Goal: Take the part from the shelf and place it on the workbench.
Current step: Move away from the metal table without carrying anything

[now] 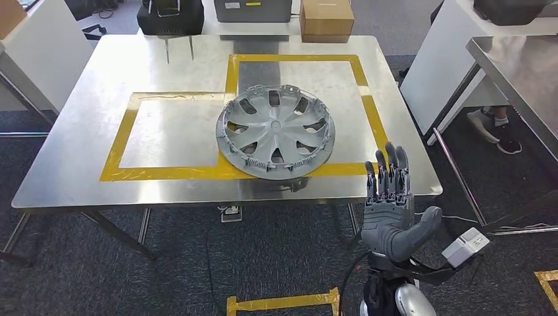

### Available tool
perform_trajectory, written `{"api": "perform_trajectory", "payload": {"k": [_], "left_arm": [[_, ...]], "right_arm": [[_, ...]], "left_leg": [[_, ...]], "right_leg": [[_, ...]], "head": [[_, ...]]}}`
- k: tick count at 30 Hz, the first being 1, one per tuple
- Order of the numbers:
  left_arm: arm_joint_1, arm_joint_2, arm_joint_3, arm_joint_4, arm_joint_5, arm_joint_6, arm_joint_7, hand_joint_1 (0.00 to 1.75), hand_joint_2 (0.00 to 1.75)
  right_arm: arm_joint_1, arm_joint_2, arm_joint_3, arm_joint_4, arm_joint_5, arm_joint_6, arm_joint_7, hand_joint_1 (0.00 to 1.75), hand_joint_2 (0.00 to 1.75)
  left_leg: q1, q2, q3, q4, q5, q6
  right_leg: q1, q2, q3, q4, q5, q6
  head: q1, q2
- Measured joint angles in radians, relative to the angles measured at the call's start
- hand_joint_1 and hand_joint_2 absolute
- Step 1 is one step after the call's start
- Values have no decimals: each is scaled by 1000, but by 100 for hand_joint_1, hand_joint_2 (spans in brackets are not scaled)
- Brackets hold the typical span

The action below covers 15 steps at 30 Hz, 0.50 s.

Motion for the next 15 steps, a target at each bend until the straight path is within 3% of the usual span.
{"api": "perform_trajectory", "payload": {"k": [2,4,5,6,7,8,10,11,12,13,15], "left_arm": [[1,1,3,0,0,0,1,0,0],[1,1,11,0,0,0,1,0,0],[1,1,14,0,0,1,1,0,0],[1,1,16,0,0,1,2,0,0],[1,1,18,0,0,2,2,0,0],[1,1,19,0,0,2,3,0,0],[-1,1,22,0,0,3,4,0,0],[-3,0,23,0,0,3,5,0,0],[-5,-2,24,0,0,3,6,0,0],[-7,-3,25,0,0,3,8,0,0],[-8,-4,27,0,-1,3,12,0,0]], "right_arm": [[0,6,-12,30,-5,0,-1,0,0],[0,16,-26,70,-17,-2,-2,0,0],[-1,20,-34,95,-29,-3,-2,0,0],[-2,23,-42,124,-45,-1,-2,0,0],[-4,25,-48,158,-63,5,-4,0,0],[-8,27,-54,198,-81,17,-7,0,0],[-24,29,-65,295,-116,49,-13,0,0],[-35,30,-69,347,-131,65,-12,0,0],[-47,32,-73,401,-143,79,-10,0,0],[-62,34,-76,461,-153,92,-8,0,0],[-91,39,-79,601,-168,115,-6,0,0]], "left_leg": [[2,0,-12,16,-20,-10],[10,0,-39,97,-111,-25],[15,0,-56,160,-162,-33],[21,0,-67,221,-195,-41],[26,0,-69,264,-201,-48],[31,0,-56,276,-182,-56],[43,1,17,204,-124,-72],[47,1,64,139,-117,-80],[50,0,99,84,-124,-80],[50,-1,118,46,-137,-75],[46,-4,113,29,-141,-47]], "right_leg": [[-5,-5,-12,-11,24,2],[-12,-9,-36,-15,49,4],[-14,-9,-52,-12,59,4],[-17,-10,-69,-8,70,6],[-20,-11,-86,-2,80,11],[-25,-12,-105,5,89,16],[-35,-14,-142,28,101,30],[-37,-13,-160,43,106,38],[-38,-13,-174,56,110,45],[-37,-12,-184,65,115,53],[-37,-12,-193,65,132,65]], "head": [[3,0],[-6,0],[-13,0],[-20,0],[-25,0],[-29,0],[-33,0],[-37,0],[-41,0],[-42,0],[-39,0]]}}
